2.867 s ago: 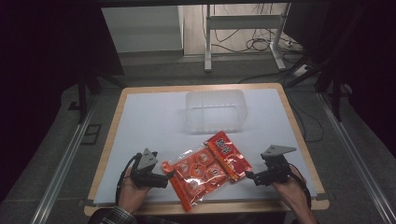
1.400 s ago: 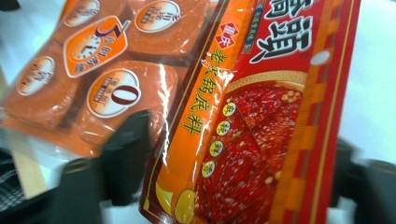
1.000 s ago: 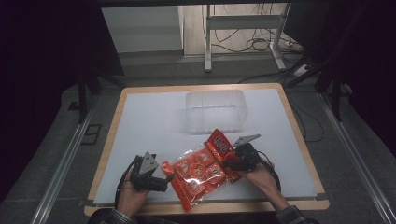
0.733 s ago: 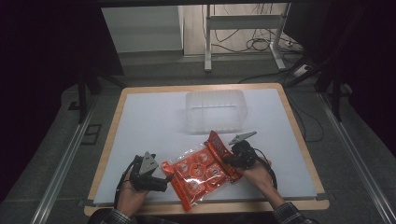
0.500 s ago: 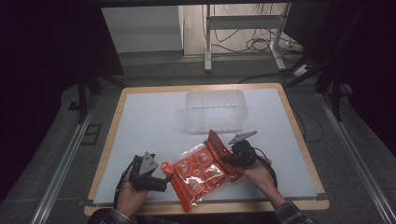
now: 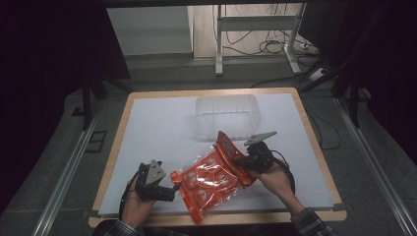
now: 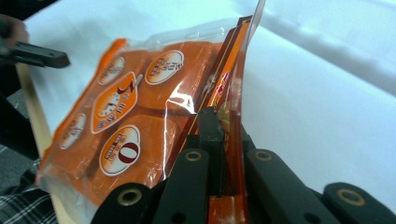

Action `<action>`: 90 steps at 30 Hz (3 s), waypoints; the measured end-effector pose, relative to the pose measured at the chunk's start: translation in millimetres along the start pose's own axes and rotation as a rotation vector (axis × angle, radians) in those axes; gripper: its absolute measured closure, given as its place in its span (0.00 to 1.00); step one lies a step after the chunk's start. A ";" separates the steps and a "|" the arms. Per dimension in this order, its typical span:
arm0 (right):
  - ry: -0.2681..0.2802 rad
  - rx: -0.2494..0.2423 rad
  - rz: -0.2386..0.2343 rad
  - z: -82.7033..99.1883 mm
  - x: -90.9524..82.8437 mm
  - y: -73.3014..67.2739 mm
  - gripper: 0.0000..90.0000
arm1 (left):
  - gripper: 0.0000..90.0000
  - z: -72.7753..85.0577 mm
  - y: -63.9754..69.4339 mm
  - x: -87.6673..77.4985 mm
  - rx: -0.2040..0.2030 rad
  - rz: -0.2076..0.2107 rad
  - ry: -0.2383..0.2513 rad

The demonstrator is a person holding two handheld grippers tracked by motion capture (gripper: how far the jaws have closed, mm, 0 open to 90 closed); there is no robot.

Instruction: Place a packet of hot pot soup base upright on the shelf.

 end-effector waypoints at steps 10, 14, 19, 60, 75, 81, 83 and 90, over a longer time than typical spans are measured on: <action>0.010 -0.023 -0.050 -19.9 -14.8 -17.9 0.99 | 0.03 -2.7 -2.0 -2.4 -0.006 -0.007 0.052; 0.012 -0.021 -0.076 -28.3 -20.1 -24.5 0.99 | 0.03 -2.1 -5.1 -3.5 -0.019 -0.012 0.065; 0.024 -0.026 -0.102 -39.5 -29.1 -32.8 0.99 | 0.03 -0.6 -7.7 -3.8 -0.035 -0.017 0.065; 0.128 -0.064 -0.144 -104.1 -100.2 -56.1 0.99 | 0.00 -2.0 -5.2 -2.7 -0.041 0.009 0.073; 0.173 -0.016 -0.152 -123.1 -123.4 -35.7 0.99 | 0.00 -0.3 -1.1 0.6 -0.063 0.075 0.063; 0.181 -0.010 -0.144 -129.9 -128.2 -33.1 0.99 | 0.00 0.3 -0.6 1.0 -0.079 0.086 0.056; 0.187 -0.007 -0.143 -133.0 -130.7 -32.6 0.99 | 0.00 0.2 -0.6 0.9 -0.082 0.087 0.056; 0.204 -0.001 -0.127 -145.4 -139.5 -28.1 0.99 | 0.00 -0.1 -0.4 0.4 -0.091 0.094 0.057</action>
Point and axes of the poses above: each handheld gripper's, and its own axes: x roughly forward along the jaws, z roughly out of its underside, y roughly to its right, the point moved 7 cm from there along x, roughly forward along the jaws, and after that the axes turned 14 degrees about x, right-handed, at the moved point
